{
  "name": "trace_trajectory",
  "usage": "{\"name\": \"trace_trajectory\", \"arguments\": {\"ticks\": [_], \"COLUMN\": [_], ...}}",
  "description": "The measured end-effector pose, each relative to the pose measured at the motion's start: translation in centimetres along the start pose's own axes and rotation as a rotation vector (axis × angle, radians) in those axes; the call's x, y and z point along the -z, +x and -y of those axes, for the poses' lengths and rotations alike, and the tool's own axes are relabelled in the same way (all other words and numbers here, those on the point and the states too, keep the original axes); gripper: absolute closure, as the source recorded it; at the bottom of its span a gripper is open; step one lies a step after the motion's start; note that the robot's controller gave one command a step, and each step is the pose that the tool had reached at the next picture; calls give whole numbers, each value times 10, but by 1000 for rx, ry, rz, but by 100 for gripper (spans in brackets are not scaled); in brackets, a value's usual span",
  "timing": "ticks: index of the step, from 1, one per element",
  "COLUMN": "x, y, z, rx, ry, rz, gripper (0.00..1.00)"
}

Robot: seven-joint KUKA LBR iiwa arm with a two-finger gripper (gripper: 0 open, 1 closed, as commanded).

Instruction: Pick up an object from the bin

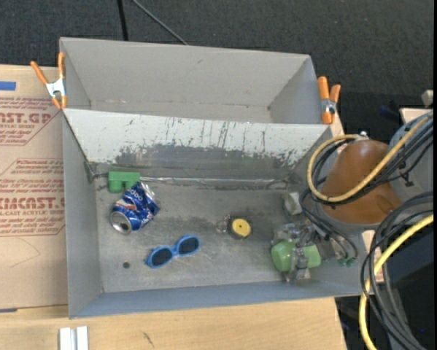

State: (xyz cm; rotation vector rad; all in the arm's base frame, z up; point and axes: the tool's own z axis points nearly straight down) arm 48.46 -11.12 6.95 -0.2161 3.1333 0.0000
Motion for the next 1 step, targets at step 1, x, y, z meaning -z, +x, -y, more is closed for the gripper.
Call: {"name": "trace_trajectory", "arguments": {"ticks": [1], "x": [158], "y": [-17], "z": [-66], "rx": [-38], "ry": [0], "rz": [9], "gripper": [100]}}
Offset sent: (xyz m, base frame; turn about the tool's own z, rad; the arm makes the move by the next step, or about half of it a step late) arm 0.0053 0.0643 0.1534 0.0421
